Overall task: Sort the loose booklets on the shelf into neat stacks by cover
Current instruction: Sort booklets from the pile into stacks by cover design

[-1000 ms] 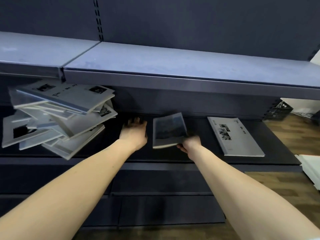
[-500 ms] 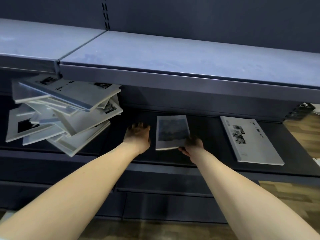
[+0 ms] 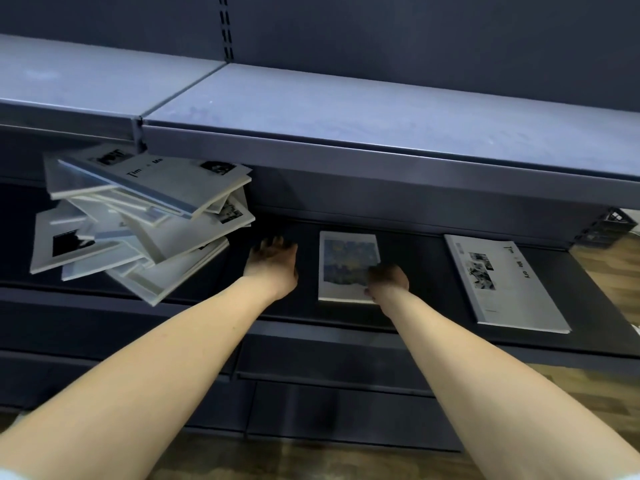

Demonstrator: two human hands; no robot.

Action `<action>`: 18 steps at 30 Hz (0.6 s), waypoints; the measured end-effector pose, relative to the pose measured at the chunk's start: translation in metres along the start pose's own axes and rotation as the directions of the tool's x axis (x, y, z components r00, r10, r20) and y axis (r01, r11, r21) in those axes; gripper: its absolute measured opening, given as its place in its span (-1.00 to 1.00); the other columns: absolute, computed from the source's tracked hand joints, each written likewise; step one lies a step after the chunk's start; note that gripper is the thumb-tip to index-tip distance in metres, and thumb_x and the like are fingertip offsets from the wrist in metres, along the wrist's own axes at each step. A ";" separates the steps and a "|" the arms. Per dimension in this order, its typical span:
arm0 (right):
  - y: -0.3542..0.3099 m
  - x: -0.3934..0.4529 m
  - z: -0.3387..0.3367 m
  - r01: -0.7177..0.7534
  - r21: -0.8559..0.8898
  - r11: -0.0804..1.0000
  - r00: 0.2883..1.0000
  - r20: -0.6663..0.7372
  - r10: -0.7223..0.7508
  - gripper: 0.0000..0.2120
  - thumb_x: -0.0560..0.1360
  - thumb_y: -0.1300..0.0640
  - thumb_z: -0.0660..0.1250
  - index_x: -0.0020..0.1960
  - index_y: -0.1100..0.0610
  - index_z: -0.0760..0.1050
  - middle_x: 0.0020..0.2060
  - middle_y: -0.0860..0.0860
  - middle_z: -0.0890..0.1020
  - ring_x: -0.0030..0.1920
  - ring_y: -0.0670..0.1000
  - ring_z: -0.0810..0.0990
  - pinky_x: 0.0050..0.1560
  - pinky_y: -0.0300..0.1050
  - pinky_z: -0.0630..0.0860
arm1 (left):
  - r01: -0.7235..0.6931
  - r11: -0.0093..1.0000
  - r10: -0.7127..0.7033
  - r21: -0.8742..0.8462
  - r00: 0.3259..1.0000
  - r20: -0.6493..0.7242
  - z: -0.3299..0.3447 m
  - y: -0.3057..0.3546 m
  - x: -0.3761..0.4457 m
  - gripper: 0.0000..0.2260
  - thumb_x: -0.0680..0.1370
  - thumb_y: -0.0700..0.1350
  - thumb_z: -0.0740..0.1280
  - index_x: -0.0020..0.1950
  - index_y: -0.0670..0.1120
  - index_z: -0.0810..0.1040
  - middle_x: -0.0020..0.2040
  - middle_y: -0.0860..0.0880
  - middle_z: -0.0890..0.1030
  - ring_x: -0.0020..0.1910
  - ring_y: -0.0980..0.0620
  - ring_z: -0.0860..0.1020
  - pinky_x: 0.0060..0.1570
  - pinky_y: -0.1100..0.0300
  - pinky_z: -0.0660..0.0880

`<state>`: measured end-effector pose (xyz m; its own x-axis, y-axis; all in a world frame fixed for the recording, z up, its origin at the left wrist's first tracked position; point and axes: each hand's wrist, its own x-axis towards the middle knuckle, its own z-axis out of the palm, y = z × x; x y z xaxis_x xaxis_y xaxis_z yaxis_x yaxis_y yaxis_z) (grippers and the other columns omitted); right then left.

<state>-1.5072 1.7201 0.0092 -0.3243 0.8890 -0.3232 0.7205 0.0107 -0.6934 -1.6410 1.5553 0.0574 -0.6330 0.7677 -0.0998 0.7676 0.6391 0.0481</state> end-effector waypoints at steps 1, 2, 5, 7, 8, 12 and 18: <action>-0.005 -0.004 0.001 0.022 0.065 0.998 0.999 0.048 -0.025 -0.66 0.61 0.07 0.21 0.29 0.25 0.51 0.15 0.18 0.62 0.08 0.10 0.60 0.16 0.10 0.59 | 0.011 1.000 -0.011 0.010 1.000 -0.016 -0.003 -0.004 -0.003 -0.52 0.62 0.00 0.20 0.53 -0.01 0.23 0.49 -0.12 0.24 0.45 -0.19 0.23 0.42 -0.05 0.24; -0.010 -0.010 0.002 0.040 0.111 0.993 0.995 0.083 -0.049 -0.68 0.62 0.11 0.21 0.27 0.27 0.52 0.13 0.20 0.62 0.04 0.11 0.59 0.18 0.11 0.58 | 0.024 1.000 -0.023 0.021 0.999 -0.034 -0.006 -0.008 -0.006 -0.52 0.61 0.00 0.21 0.53 -0.01 0.23 0.49 -0.12 0.25 0.45 -0.19 0.24 0.41 -0.05 0.25; -0.034 -0.033 0.008 0.094 0.080 0.992 0.985 0.138 -0.104 -0.74 0.65 0.05 0.15 0.12 0.17 0.54 0.04 0.15 0.62 0.00 0.11 0.62 0.16 0.06 0.59 | 0.069 0.997 -0.065 0.033 0.991 -0.114 -0.014 -0.023 -0.019 -0.50 0.59 -0.01 0.22 0.52 -0.03 0.24 0.46 -0.13 0.30 0.41 -0.19 0.29 0.38 -0.07 0.30; -0.050 -0.048 0.013 0.134 -0.073 0.988 0.979 0.164 -0.121 -0.62 0.67 -0.07 0.07 0.26 0.16 0.48 0.10 0.14 0.62 0.09 0.13 0.63 0.14 0.01 0.57 | 0.087 0.995 -0.080 0.039 0.984 -0.158 -0.020 -0.031 -0.028 -0.50 0.57 -0.04 0.24 0.51 -0.06 0.26 0.42 -0.15 0.34 0.39 -0.19 0.32 0.35 -0.07 0.32; -0.059 -0.055 0.015 0.169 -0.123 0.978 0.973 0.179 -0.146 -0.55 0.67 -0.11 0.05 0.36 0.16 0.43 0.14 0.13 0.61 0.16 0.14 0.60 0.19 0.01 0.54 | 0.097 0.994 -0.087 0.050 0.981 -0.172 -0.023 -0.035 -0.032 -0.50 0.57 -0.04 0.24 0.50 -0.07 0.27 0.42 -0.17 0.35 0.39 -0.20 0.31 0.35 -0.08 0.32; -0.093 -0.080 0.025 0.339 -0.193 0.921 0.926 0.243 -0.290 -0.46 0.65 -0.16 0.07 0.47 0.18 0.35 0.38 0.10 0.47 0.35 0.15 0.47 0.36 0.00 0.39 | 0.148 0.988 -0.134 0.052 0.968 -0.213 -0.039 -0.053 -0.049 -0.49 0.55 -0.03 0.25 0.49 -0.08 0.29 0.46 -0.19 0.31 0.42 -0.23 0.28 0.36 -0.11 0.31; -0.139 -0.111 0.056 0.478 -0.043 0.878 0.846 0.293 -0.446 -0.66 0.65 -0.03 0.17 0.33 0.14 0.45 0.27 0.09 0.55 0.37 0.11 0.44 0.33 -0.07 0.32 | 0.164 0.986 -0.142 0.041 0.934 -0.327 -0.055 -0.088 -0.065 -0.56 0.53 -0.01 0.27 0.40 -0.09 0.42 0.28 -0.15 0.48 0.27 -0.18 0.43 0.26 -0.08 0.37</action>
<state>-1.6051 1.5941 0.1057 -0.7751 0.6130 -0.1530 0.5039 0.4538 -0.7349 -1.6726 1.4515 0.1141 -0.7332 0.6418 0.2249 0.6570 0.7538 -0.0094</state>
